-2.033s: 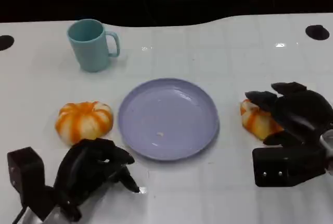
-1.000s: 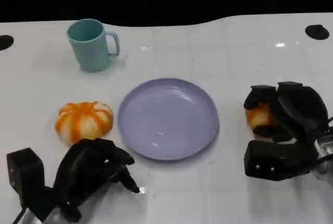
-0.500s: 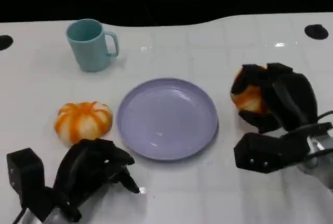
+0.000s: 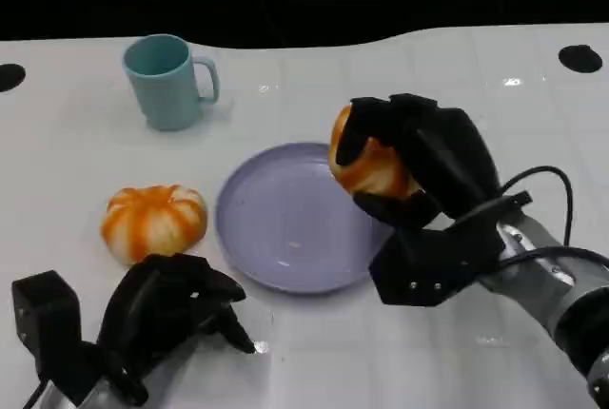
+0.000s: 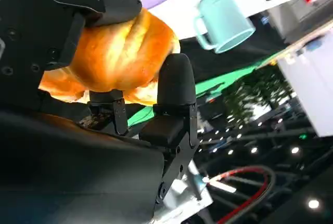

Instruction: Grasp the bread from the table and place it into the plate.

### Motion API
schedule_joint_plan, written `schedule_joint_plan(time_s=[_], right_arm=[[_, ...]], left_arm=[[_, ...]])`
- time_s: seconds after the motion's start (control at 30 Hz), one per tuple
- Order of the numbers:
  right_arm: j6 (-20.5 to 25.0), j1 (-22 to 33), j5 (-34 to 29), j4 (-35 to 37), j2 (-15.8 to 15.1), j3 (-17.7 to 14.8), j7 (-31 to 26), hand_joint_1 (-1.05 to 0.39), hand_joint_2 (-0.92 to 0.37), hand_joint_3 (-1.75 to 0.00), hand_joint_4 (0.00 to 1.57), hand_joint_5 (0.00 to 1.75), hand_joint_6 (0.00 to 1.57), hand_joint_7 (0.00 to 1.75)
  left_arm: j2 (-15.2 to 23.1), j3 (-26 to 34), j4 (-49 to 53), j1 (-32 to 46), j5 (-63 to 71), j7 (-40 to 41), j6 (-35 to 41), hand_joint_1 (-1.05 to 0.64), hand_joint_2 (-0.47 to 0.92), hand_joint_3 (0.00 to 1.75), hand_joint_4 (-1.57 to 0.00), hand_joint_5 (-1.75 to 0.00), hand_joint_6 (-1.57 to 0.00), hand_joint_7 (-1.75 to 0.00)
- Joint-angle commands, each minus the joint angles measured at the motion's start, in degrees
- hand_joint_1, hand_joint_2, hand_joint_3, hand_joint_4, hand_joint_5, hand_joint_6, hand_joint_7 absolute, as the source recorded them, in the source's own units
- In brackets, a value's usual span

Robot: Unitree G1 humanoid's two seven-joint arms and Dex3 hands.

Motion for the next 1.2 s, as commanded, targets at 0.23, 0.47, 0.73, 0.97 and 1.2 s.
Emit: schedule_joint_plan(time_s=[0.23,0.47,0.73,0.97,1.2], right_arm=[[0.23,-4.44,-1.56,4.58,2.58,3.11,4.02,-0.10,-0.29,-1.33,0.99,1.75,0.89,1.49],[1.24,-6.43,-0.35,9.39,5.09,3.29,7.10,-0.10,-0.41,-1.17,0.93,1.64,0.99,0.98],[2.77,-6.54,0.62,9.66,4.80,3.29,13.84,-0.37,-0.85,-0.23,0.50,0.57,0.65,0.13],[4.10,-5.25,1.58,5.68,2.64,2.61,20.28,-0.65,-0.92,-0.21,0.09,0.28,0.28,0.00],[5.35,-2.29,3.62,-2.75,-0.73,1.30,26.66,-0.74,-0.92,-0.26,0.00,0.24,0.17,0.00]], left_arm=[[0.78,0.02,-0.91,1.20,-0.09,-0.12,0.05,-1.05,0.74,0.00,-1.57,-0.58,-1.57,-0.17],[0.67,-0.10,-1.68,1.70,-0.11,0.01,0.19,-1.05,0.74,0.00,-1.57,-0.58,-1.57,-0.17],[0.64,-0.16,-1.68,1.70,-0.08,0.01,-0.17,-1.05,0.74,0.00,-1.57,-0.58,-1.57,-0.17],[0.51,-0.21,-1.78,1.75,-0.04,0.11,-0.28,-1.05,0.75,0.00,-1.57,-0.58,-1.57,-0.16],[0.20,-0.40,-1.99,1.82,0.23,0.60,-0.51,-1.05,0.75,0.00,-1.57,-0.59,-1.57,-0.17]])
